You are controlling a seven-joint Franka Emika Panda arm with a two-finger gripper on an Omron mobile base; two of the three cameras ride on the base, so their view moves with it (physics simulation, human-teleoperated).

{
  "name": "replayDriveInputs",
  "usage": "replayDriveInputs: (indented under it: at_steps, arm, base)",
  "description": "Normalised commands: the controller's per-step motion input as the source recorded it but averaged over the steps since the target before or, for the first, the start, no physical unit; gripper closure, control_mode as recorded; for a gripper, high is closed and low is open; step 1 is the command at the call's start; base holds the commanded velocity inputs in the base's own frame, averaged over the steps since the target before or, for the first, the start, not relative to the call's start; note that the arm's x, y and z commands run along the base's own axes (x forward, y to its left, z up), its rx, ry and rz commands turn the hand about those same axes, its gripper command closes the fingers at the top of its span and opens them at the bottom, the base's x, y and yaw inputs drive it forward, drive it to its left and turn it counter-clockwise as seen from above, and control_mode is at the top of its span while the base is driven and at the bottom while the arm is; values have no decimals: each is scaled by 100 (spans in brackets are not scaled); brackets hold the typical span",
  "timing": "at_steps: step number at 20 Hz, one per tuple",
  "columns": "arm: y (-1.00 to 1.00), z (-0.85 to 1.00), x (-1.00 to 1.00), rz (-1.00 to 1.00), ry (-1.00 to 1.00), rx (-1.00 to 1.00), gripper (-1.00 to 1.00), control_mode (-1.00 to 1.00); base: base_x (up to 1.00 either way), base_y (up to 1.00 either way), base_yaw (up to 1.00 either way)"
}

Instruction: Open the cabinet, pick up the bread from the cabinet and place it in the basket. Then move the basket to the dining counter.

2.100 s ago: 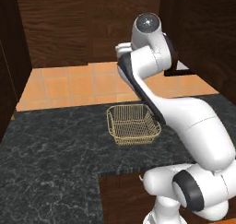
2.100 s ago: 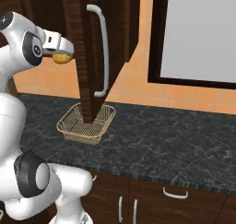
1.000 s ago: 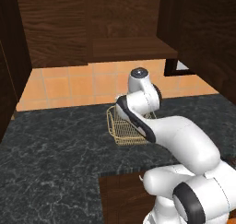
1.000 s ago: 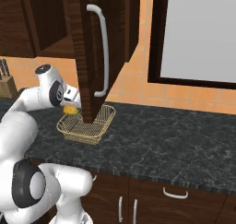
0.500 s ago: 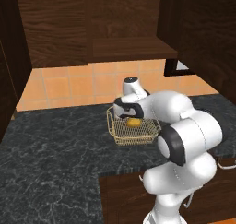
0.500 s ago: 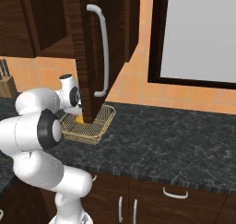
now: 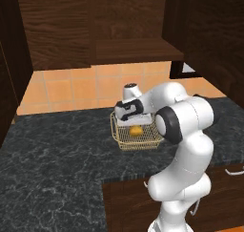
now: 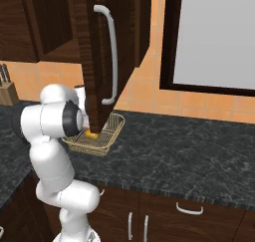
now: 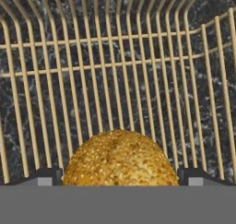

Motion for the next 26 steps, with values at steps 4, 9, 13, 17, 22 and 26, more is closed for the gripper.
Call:
replayDriveInputs:
  at_steps: [4, 9, 13, 17, 22, 26]
  arm:
    - [-3, -24, 6, 0, 2, 8, 100, -100]
    - [0, -16, 0, 0, 0, 4, -100, -100]
    - [0, 0, -1, 0, 0, 0, -100, -100]
    - [0, 12, -8, 0, -11, -1, -100, -100]
    - [0, 44, -26, 0, -22, 0, -100, -100]
    - [0, 51, -44, 0, -29, 0, -100, -100]
  base:
    - [0, 0, 0]
    - [0, 0, 0]
    - [0, 0, 0]
    - [0, 0, 0]
    - [0, 0, 0]
    - [0, 0, 0]
